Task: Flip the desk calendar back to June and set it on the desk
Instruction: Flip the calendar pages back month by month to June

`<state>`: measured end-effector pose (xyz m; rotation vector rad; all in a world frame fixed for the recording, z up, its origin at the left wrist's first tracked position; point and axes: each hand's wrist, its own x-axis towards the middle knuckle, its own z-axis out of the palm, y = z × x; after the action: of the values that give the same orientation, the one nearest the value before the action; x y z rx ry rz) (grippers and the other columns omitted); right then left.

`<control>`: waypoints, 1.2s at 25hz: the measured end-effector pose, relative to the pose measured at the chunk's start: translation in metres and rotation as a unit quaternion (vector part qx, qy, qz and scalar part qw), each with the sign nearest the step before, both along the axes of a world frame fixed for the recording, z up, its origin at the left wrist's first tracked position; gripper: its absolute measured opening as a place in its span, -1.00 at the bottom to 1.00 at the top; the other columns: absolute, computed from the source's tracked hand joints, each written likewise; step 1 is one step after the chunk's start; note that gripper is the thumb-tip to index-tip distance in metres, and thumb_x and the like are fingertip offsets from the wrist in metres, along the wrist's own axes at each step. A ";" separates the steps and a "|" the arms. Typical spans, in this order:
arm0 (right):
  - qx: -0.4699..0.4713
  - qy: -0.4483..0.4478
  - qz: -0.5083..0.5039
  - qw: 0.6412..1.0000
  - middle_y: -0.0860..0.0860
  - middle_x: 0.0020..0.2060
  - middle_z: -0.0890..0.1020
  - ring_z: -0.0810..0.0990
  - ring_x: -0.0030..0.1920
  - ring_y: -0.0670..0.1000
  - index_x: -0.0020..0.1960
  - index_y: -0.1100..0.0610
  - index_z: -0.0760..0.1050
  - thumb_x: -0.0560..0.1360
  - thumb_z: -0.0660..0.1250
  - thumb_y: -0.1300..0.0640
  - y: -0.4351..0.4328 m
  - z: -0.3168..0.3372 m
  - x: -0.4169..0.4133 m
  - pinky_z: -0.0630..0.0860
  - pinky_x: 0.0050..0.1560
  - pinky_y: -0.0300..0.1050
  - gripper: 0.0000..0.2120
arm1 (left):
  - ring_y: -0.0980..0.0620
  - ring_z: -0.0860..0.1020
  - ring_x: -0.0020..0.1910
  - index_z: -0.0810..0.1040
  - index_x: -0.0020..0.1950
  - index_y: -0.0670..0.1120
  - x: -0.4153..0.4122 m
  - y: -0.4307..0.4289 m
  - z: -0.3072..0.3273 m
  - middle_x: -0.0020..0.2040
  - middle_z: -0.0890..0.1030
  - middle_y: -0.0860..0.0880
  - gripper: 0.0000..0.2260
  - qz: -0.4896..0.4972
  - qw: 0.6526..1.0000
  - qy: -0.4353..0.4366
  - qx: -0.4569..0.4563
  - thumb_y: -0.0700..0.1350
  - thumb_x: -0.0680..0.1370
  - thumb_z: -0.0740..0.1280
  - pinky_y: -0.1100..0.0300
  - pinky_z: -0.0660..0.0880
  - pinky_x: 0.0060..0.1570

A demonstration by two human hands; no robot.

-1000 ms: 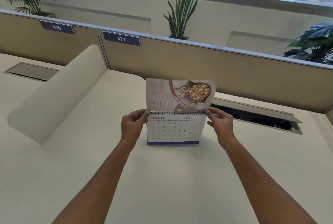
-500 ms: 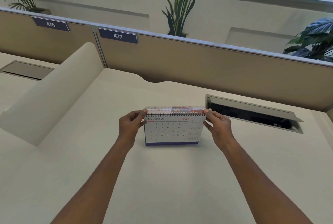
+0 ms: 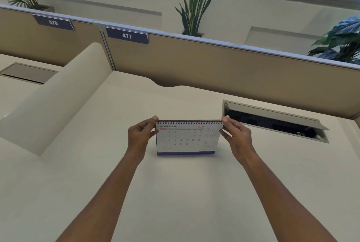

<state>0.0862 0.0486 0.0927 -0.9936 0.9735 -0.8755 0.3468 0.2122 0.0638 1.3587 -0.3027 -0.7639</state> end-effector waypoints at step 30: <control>0.071 0.133 -0.070 0.986 0.14 0.09 0.72 0.67 0.13 0.13 0.14 0.25 0.61 0.67 0.30 0.00 0.003 -0.033 0.003 0.64 0.18 0.08 -0.70 | -0.01 0.73 -0.06 0.74 -0.11 -0.08 -0.012 0.017 -0.030 -0.08 0.76 -0.06 -0.77 0.091 0.989 -0.001 0.117 0.04 0.62 0.44 0.00 0.68 0.13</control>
<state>0.0889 0.0516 0.0597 -0.9433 1.3279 -0.7875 0.3351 0.2291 0.0340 1.5845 -0.0889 -0.6589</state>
